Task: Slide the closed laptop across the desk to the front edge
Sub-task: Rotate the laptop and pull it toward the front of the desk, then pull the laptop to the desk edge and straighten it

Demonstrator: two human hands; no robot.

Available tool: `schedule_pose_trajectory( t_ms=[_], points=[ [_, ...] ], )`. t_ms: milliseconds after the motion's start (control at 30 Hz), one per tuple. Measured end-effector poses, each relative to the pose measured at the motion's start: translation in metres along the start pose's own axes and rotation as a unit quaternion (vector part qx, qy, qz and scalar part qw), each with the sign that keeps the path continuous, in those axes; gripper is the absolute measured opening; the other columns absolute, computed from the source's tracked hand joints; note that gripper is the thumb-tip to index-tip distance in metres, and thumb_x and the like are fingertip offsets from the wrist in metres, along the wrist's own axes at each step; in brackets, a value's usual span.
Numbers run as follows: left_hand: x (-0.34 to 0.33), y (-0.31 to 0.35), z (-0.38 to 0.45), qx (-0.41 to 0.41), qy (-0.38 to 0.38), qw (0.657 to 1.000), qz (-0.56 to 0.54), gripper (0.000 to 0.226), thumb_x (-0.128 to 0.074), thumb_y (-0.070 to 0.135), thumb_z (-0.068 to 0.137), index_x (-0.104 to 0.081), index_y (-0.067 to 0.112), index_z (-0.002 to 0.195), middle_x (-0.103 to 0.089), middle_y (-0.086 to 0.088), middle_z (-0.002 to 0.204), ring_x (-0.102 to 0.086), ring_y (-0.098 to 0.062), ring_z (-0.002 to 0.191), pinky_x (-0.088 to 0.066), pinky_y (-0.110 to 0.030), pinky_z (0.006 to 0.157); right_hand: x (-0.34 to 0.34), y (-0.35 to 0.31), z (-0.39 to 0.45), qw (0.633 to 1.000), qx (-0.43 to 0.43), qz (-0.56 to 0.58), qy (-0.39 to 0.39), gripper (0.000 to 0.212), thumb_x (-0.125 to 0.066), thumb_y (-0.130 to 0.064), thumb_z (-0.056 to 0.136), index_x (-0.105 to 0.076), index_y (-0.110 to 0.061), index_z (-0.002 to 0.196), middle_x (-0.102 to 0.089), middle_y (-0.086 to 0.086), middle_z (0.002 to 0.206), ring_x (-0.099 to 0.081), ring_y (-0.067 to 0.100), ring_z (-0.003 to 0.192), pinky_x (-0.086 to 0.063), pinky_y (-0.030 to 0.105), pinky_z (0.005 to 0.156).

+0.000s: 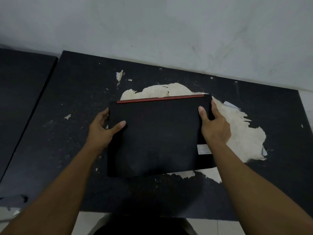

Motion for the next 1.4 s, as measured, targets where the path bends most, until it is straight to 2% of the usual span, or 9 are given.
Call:
schedule_pose_trajectory(
  t_ms=[167, 267, 367, 467, 567, 700, 967, 1133, 1400],
  points=[
    [-0.010, 0.019, 0.010, -0.056, -0.004, 0.998, 0.026, 0.090, -0.091, 0.025, 0.076, -0.044, 0.021, 0.153, -0.059, 0.007, 0.141, -0.062, -0.001, 0.117, -0.054, -0.023, 0.096, -0.009, 0.003, 0.000, 1.000, -0.007, -0.005, -0.006, 0.066, -0.039, -0.075, 0.096, -0.035, -0.048, 0.157, -0.065, 0.003, 0.138, -0.059, 0.032, 0.125, -0.046, 0.041, 0.094],
    [-0.012, 0.033, 0.018, -0.089, 0.005, 0.993, 0.083, 0.095, -0.092, 0.040, 0.072, -0.044, 0.023, 0.152, -0.057, 0.010, 0.137, -0.059, -0.002, 0.114, -0.047, -0.016, 0.089, -0.017, 0.004, 0.004, 1.000, 0.008, -0.021, -0.016, 0.065, -0.036, -0.070, 0.099, -0.030, -0.046, 0.159, -0.063, 0.005, 0.141, -0.057, 0.034, 0.128, -0.044, 0.044, 0.099],
    [-0.013, 0.040, 0.022, -0.137, 0.044, 0.979, 0.146, 0.101, -0.091, 0.056, 0.066, -0.046, 0.025, 0.151, -0.057, 0.013, 0.133, -0.057, -0.009, 0.119, -0.043, -0.023, 0.095, -0.027, 0.003, 0.004, 0.998, 0.047, -0.037, -0.027, 0.068, -0.033, -0.068, 0.101, -0.021, -0.042, 0.162, -0.061, 0.009, 0.144, -0.055, 0.037, 0.130, -0.043, 0.045, 0.102],
    [-0.016, 0.035, 0.027, -0.173, 0.055, 0.961, 0.210, 0.108, -0.081, 0.070, 0.069, -0.038, 0.023, 0.157, -0.054, -0.001, 0.148, -0.053, -0.021, 0.133, -0.042, -0.031, 0.102, -0.039, 0.006, 0.001, 0.995, 0.084, -0.053, -0.026, 0.072, -0.031, -0.071, 0.100, -0.017, -0.041, 0.164, -0.061, 0.011, 0.141, -0.055, 0.039, 0.127, -0.044, 0.045, 0.099],
    [-0.020, 0.030, 0.031, -0.184, 0.044, 0.945, 0.266, 0.108, -0.067, 0.082, 0.072, -0.021, 0.041, 0.161, -0.045, -0.014, 0.155, -0.045, -0.034, 0.141, -0.039, -0.048, 0.113, -0.048, 0.013, 0.001, 0.993, 0.103, -0.058, -0.028, 0.075, -0.030, -0.075, 0.097, -0.016, -0.042, 0.163, -0.060, 0.013, 0.143, -0.052, 0.041, 0.130, -0.043, 0.048, 0.102],
    [-0.021, 0.022, 0.038, -0.199, 0.047, 0.922, 0.329, 0.093, -0.053, 0.091, 0.073, -0.041, 0.045, 0.154, -0.052, -0.019, 0.146, -0.046, -0.037, 0.138, -0.040, -0.049, 0.111, -0.056, 0.023, -0.003, 0.992, 0.108, -0.052, -0.025, 0.078, -0.031, -0.077, 0.096, -0.020, -0.040, 0.163, -0.059, 0.012, 0.146, -0.050, 0.041, 0.134, -0.042, 0.047, 0.104],
    [-0.016, 0.000, 0.024, -0.220, 0.065, 0.928, 0.294, 0.092, -0.062, 0.086, 0.072, -0.050, 0.040, 0.151, -0.046, -0.017, 0.153, -0.044, -0.032, 0.141, -0.036, -0.043, 0.113, -0.054, 0.038, -0.025, 0.992, 0.127, -0.015, 0.019, 0.078, -0.038, -0.078, 0.093, -0.031, -0.040, 0.161, -0.057, 0.003, 0.149, -0.047, 0.035, 0.138, -0.040, 0.046, 0.108],
    [-0.008, -0.002, -0.013, -0.227, 0.073, 0.929, 0.284, 0.089, -0.068, 0.079, 0.074, -0.050, 0.039, 0.152, -0.030, -0.020, 0.160, -0.042, -0.038, 0.142, -0.034, -0.047, 0.114, -0.041, 0.050, -0.052, 0.989, 0.143, -0.007, 0.037, 0.079, -0.039, -0.078, 0.093, -0.033, -0.038, 0.160, -0.054, 0.003, 0.152, -0.046, 0.034, 0.140, -0.039, 0.046, 0.109],
    [0.005, -0.006, -0.090, -0.244, 0.077, 0.925, 0.280, 0.088, -0.069, 0.076, 0.076, -0.051, 0.034, 0.152, -0.027, -0.018, 0.159, -0.041, -0.036, 0.143, -0.031, -0.048, 0.116, -0.003, 0.074, -0.104, 0.984, 0.168, -0.019, 0.054, 0.080, -0.039, -0.077, 0.094, -0.033, -0.033, 0.161, -0.049, 0.003, 0.156, -0.043, 0.035, 0.142, -0.038, 0.044, 0.108]
  ],
)
Point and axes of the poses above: each hand's wrist, its own z-axis towards the middle knuckle, its own x-axis out of the back of the hand, y = z × x, the point moved 6 cm from there along z, towards the middle knuckle
